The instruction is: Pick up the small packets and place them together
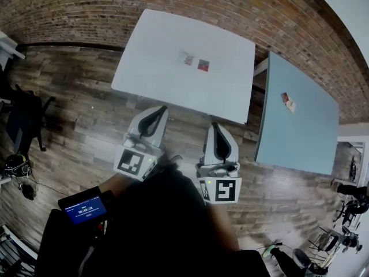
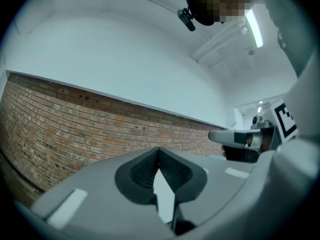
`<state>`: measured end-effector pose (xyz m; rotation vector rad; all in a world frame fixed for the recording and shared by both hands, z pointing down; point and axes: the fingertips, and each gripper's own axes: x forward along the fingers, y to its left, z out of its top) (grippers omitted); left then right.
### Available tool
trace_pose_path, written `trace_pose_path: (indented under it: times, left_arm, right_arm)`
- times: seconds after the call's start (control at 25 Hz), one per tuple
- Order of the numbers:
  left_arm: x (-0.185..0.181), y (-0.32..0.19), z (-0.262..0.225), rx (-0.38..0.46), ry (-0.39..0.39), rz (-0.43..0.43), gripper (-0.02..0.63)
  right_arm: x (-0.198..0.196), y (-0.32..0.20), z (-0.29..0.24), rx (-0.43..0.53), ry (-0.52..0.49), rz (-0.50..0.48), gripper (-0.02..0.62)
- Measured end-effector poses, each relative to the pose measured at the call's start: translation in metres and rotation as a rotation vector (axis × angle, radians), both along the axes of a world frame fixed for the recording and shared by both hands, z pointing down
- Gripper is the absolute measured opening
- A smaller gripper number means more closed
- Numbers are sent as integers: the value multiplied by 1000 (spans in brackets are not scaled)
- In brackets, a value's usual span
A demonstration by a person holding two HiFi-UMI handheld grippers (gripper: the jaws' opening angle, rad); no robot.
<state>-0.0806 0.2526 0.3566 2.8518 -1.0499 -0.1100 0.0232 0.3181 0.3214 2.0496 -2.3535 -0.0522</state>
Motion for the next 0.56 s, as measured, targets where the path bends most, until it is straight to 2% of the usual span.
trace_pose_path:
  times: [0.24, 0.36, 0.56]
  left_arm:
    - [-5, 2, -4, -3, 29, -3, 0]
    - [-9, 1, 1, -8, 12, -7, 0]
    - [-8, -6, -3, 42, -2, -5, 0]
  right_arm:
    - [-6, 0, 0, 15, -3, -1, 0]
    - [-8, 0, -1, 27, 1, 1, 0]
    - [-1, -7, -7, 40, 6, 8, 0]
